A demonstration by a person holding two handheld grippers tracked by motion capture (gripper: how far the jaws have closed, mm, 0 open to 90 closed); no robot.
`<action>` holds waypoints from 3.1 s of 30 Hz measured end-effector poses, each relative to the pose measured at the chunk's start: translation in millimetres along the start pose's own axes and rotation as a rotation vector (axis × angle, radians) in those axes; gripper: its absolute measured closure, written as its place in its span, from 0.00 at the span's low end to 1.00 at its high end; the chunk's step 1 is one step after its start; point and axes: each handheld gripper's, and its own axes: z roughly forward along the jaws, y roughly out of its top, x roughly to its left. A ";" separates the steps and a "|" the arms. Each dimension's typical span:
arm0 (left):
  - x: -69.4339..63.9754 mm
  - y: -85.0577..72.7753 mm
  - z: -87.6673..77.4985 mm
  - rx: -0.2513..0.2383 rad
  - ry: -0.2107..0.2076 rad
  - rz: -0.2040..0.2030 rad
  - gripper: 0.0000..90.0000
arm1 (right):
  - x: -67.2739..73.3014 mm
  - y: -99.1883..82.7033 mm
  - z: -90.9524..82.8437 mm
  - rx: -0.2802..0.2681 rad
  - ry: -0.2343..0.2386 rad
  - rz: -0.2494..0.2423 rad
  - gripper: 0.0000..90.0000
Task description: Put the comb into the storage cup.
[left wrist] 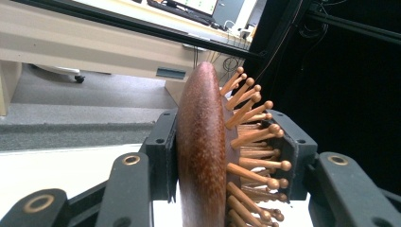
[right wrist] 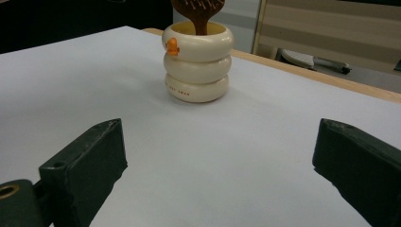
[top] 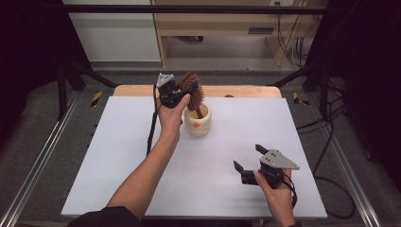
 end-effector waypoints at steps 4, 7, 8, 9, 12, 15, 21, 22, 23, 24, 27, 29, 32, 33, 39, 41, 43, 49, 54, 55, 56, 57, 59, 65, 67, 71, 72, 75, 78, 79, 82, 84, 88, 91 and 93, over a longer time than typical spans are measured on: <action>-0.1 -1.2 0.4 0.001 -0.002 -0.003 0.55 | -0.1 -0.1 0.0 0.002 0.002 0.002 0.05; -0.2 -1.8 0.7 0.000 -0.003 -0.006 0.55 | 0.2 0.0 0.2 0.002 0.003 0.001 0.05; -0.1 -2.0 0.8 -0.001 -0.003 -0.009 0.55 | 0.3 0.0 0.2 0.002 0.004 0.001 0.05; -0.1 -2.2 0.9 -0.002 -0.004 -0.013 0.55 | 0.3 -0.1 0.3 0.002 0.004 0.001 0.05; 0.2 -3.1 1.0 -0.003 -0.007 -0.020 0.55 | 0.5 -0.1 0.5 0.003 0.006 0.000 0.05; 0.5 -4.3 1.0 -0.003 -0.008 -0.023 0.55 | 0.6 -0.2 0.6 0.004 0.007 0.001 0.05; 1.4 -7.4 1.2 -0.006 -0.009 -0.038 0.55 | 0.6 -0.2 0.6 0.005 0.008 0.002 0.05; 1.5 -7.5 1.2 -0.006 -0.009 -0.040 0.55 | 0.7 -0.2 0.7 0.005 0.008 0.002 0.05; 1.8 -7.5 1.1 -0.005 -0.009 -0.038 0.55 | 0.7 -0.2 0.7 0.006 0.008 0.002 0.05; 1.8 -7.5 1.1 -0.005 -0.009 -0.039 0.55 | 0.7 -0.3 0.8 0.006 0.009 0.002 0.05; 2.0 -7.5 1.1 -0.005 -0.008 -0.039 0.55 | 0.8 -0.3 0.9 0.006 0.009 0.001 0.05; 2.5 -8.1 1.3 -0.010 -0.007 -0.044 0.55 | 0.8 -0.3 1.1 0.006 0.009 0.001 0.05; 3.8 -9.0 1.1 -0.015 -0.008 -0.051 0.55 | 1.0 -0.3 1.1 0.007 0.010 0.002 0.05; 4.3 -9.1 0.8 -0.017 -0.008 -0.053 0.55 | 1.0 -0.4 1.1 0.007 0.010 0.003 0.05; 11.0 -10.9 -1.1 -0.024 -0.004 -0.090 0.55 | 0.9 -0.6 1.7 0.008 0.011 0.002 0.05; 13.2 -11.2 -1.8 -0.022 -0.003 -0.099 0.55 | 1.1 -0.5 1.7 0.008 0.011 0.002 0.05; 14.4 -11.7 -2.5 -0.021 -0.005 -0.098 0.55 | 1.1 -0.6 1.7 0.008 0.012 0.001 0.05; 15.5 -12.7 -3.6 -0.027 -0.004 -0.107 0.55 | 1.2 -0.6 1.8 0.010 0.013 0.004 0.05; 15.7 -12.2 -4.4 -0.023 -0.006 -0.108 0.55 | 1.1 -0.6 1.7 0.009 0.012 0.006 0.04; 15.8 -12.4 -4.7 -0.023 -0.007 -0.107 0.55 | 1.1 -0.6 1.7 0.009 0.012 0.005 0.04; 16.0 -12.7 -5.1 -0.023 -0.007 -0.106 0.55 | 1.1 -0.6 1.8 0.009 0.013 0.004 0.04; 16.3 -12.9 -5.4 -0.024 -0.007 -0.107 0.54 | 1.3 -0.6 2.0 0.010 0.013 0.003 0.04; 17.2 -13.1 -6.0 -0.024 -0.005 -0.115 0.54 | 1.8 -0.5 2.0 0.010 0.014 0.002 0.04; 18.2 -13.4 -6.5 -0.024 -0.006 -0.117 0.54 | 1.7 -0.5 2.2 0.009 0.014 0.003 0.04; 17.8 -13.6 -6.3 -0.026 -0.006 -0.117 0.54 | 1.9 -0.5 2.1 0.009 0.014 0.002 0.04; 17.8 -13.7 -6.2 -0.027 -0.005 -0.119 0.54 | 1.7 -0.5 2.0 0.010 0.015 0.003 0.04; 18.0 -13.7 -6.3 -0.027 -0.005 -0.119 0.54 | 1.7 -0.5 2.0 0.010 0.015 0.003 0.04; 18.7 -14.0 -6.8 -0.026 -0.005 -0.120 0.54 | 1.8 -0.6 2.2 0.010 0.015 0.003 0.04; 19.1 -14.4 -7.2 -0.028 -0.006 -0.122 0.54 | 1.9 -0.5 2.1 0.010 0.015 0.003 0.04; 19.1 -14.4 -7.5 -0.027 -0.006 -0.121 0.54 | 1.9 -0.6 2.1 0.011 0.014 0.002 0.04; 19.4 -14.6 -8.1 -0.027 -0.006 -0.120 0.54 | 2.2 -0.6 2.3 0.012 0.018 0.002 0.04; 20.0 -15.0 -8.5 -0.029 -0.005 -0.123 0.54 | 2.5 -0.7 2.5 0.014 0.019 0.001 0.04; 21.0 -15.6 -9.1 -0.031 -0.004 -0.128 0.54 | 2.2 -0.7 2.5 0.014 0.019 0.002 0.04; 21.7 -15.7 -9.2 -0.031 -0.003 -0.129 0.54 | 2.3 -0.8 2.8 0.015 0.020 0.000 0.04; 22.4 -16.0 -9.2 -0.032 -0.001 -0.135 0.54 | 2.7 -0.7 2.9 0.016 0.020 -0.002 0.04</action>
